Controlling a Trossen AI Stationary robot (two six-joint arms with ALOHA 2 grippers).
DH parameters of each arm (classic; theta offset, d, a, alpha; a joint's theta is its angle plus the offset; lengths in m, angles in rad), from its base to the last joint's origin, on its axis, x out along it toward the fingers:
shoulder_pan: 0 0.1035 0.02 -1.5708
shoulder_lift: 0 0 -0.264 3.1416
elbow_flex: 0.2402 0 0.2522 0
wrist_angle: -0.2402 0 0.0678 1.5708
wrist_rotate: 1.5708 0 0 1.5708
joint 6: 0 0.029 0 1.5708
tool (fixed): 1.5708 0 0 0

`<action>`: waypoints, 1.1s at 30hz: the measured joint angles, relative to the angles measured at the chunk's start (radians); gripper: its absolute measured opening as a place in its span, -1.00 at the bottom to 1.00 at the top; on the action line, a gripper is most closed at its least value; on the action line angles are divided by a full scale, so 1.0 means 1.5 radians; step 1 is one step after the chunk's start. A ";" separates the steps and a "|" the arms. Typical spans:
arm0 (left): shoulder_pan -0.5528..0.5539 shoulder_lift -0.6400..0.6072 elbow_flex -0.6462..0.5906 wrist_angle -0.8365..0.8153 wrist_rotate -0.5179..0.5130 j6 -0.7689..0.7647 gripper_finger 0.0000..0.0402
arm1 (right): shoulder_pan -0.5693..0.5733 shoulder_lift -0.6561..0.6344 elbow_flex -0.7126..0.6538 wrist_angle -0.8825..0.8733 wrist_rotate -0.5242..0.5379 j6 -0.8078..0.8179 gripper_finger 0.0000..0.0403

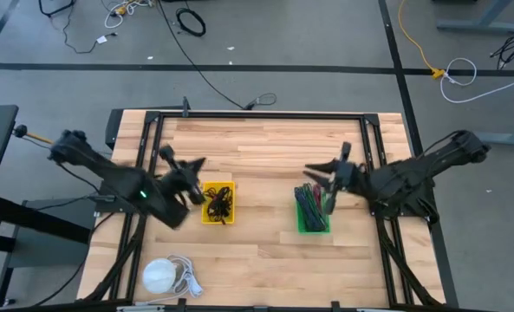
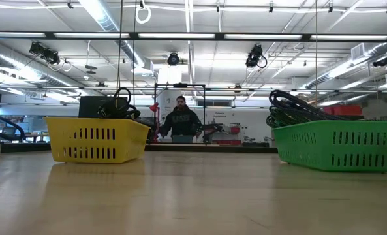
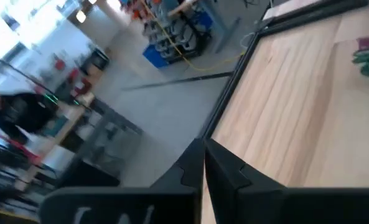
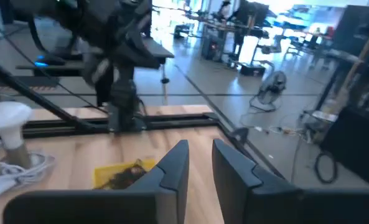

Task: Pick & Place USB Port
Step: Return to Home Position

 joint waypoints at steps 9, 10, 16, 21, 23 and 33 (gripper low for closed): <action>-0.038 -0.219 -0.010 0.001 0.090 -0.020 -0.92 | 0.006 -0.143 -0.054 -0.193 -0.017 0.132 -0.64; -0.054 -0.239 -0.021 0.004 0.090 -0.024 -0.91 | 0.009 -0.160 -0.070 -0.199 -0.016 0.150 -0.64; -0.154 -0.348 -0.147 0.090 0.052 -0.029 -0.94 | 0.040 -0.275 -0.197 -0.159 0.016 0.202 -0.64; -0.203 -0.423 -0.305 0.270 0.040 0.077 -0.97 | 0.052 -0.357 -0.320 0.000 0.006 0.142 -0.64; -0.209 -0.450 -0.360 0.317 0.068 0.089 -0.97 | 0.052 -0.382 -0.370 0.060 -0.015 0.121 -0.64; -0.218 -0.590 -0.623 0.533 0.142 0.106 -0.96 | 0.052 -0.422 -0.566 0.330 -0.094 0.067 -0.64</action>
